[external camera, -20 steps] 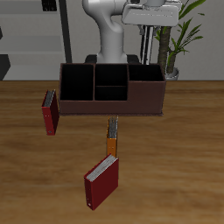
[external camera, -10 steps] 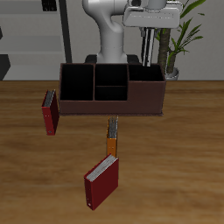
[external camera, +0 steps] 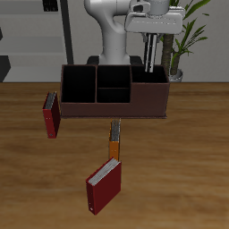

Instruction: Place the striped book into the back desk caddy's right compartment

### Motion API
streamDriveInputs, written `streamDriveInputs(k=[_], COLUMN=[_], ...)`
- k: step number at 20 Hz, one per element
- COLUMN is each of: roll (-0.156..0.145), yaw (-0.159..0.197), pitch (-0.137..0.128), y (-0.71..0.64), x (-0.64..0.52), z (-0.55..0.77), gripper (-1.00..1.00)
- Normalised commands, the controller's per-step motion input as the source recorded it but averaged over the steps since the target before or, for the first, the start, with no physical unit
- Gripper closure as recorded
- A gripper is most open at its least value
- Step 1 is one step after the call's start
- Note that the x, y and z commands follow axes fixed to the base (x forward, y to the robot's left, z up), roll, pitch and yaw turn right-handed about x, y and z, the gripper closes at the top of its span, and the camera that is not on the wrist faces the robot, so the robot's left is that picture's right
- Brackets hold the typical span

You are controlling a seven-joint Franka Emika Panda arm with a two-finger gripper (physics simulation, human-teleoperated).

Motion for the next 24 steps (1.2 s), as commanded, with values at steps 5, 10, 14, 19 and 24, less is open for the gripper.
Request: streamDriveInputs(k=[5,10,14,19,24], roll=[-0.002,0.001,0.005,0.003,-0.001], yaw=[-0.005,0.005,-0.012,0.012,-0.005], pitch=[0.013,0.016,0.027,0.011,0.035], y=[-0.01,0.00,-0.01,0.03,-0.02], x=[0.05,0.04,0.09,0.02,0.06], z=[-0.10,-0.14,-0.10,-0.11,-0.19], gripper=[1.00,1.00,1.00,1.00,1.00])
